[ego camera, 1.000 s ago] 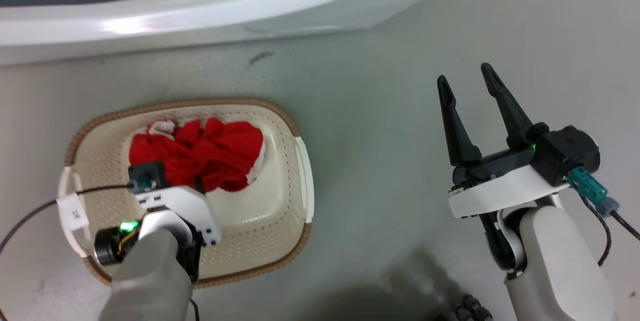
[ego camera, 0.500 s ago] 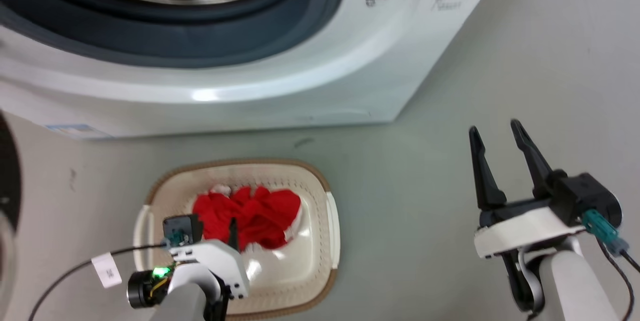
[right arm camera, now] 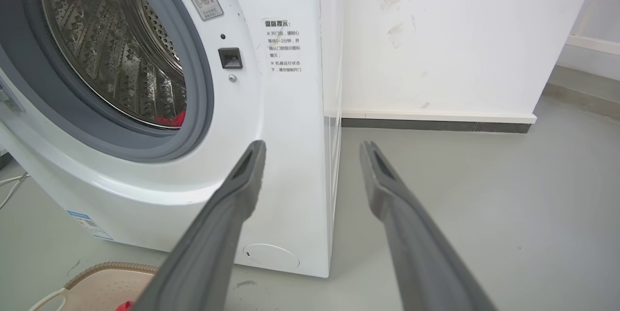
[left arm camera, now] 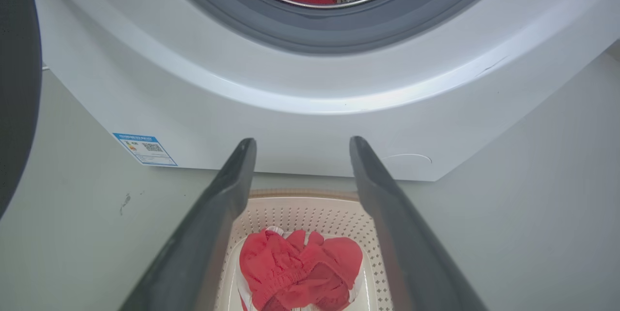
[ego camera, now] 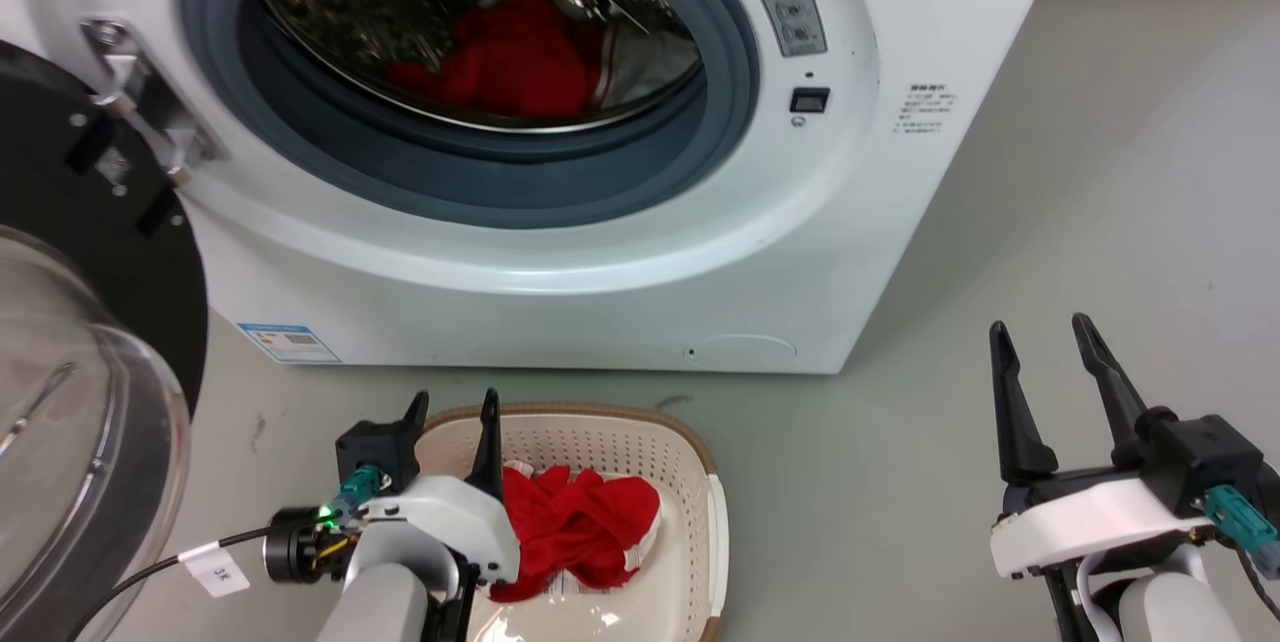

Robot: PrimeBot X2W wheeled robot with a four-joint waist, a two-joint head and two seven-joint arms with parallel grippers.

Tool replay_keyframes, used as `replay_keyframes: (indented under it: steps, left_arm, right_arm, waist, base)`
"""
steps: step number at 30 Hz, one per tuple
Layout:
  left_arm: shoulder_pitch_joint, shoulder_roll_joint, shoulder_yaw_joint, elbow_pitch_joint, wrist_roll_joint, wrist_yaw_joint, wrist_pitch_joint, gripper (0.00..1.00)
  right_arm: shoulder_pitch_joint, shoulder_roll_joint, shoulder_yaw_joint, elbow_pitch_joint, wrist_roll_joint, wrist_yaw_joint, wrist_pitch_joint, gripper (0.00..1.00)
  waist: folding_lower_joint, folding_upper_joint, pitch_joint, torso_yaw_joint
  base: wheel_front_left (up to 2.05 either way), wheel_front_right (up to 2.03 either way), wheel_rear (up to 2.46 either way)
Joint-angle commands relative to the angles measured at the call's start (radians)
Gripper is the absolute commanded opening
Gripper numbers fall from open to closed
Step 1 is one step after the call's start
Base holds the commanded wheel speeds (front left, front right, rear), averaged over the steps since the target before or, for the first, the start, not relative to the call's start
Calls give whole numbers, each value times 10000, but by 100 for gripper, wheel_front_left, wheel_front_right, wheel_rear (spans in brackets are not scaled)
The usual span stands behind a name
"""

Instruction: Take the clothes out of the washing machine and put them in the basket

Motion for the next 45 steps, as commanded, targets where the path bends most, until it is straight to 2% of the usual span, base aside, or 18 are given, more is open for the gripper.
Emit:
replay_keyframes:
  steps: [1,8,15,25,33,45]
  left_arm:
    - [150,-17,-21,-483,38,4,-25,100]
    - [185,-17,-70,-1799,174,148,-25,100]
    - [-474,-16,-80,-1995,246,82,-25,100]
    - [-2786,112,195,-821,420,-115,-26,100]
    - [-5303,543,337,755,448,-263,27,100]
    - [-8892,1296,278,2989,599,-27,966,100]
  right_arm:
    - [198,-5,-53,-149,-39,-7,77,100]
    - [461,-5,-142,-436,70,-7,218,100]
    - [408,-3,-158,-664,78,-7,292,100]
    - [-54,-5,90,-959,226,-7,242,100]
    - [-557,-3,432,-954,464,-7,72,100]
    - [-1512,0,1143,-758,978,-7,-227,100]
  waist:
    - [2,0,-302,187]
    - [2,0,-649,231]
    - [2,0,-464,244]
    - [2,0,541,-71]
    - [2,0,1683,-596]
    - [2,0,3748,-1437]
  base:
    - [0,0,0]
    - [0,0,0]
    - [0,0,0]
    - [0,0,0]
    - [0,0,0]
    - [0,0,0]
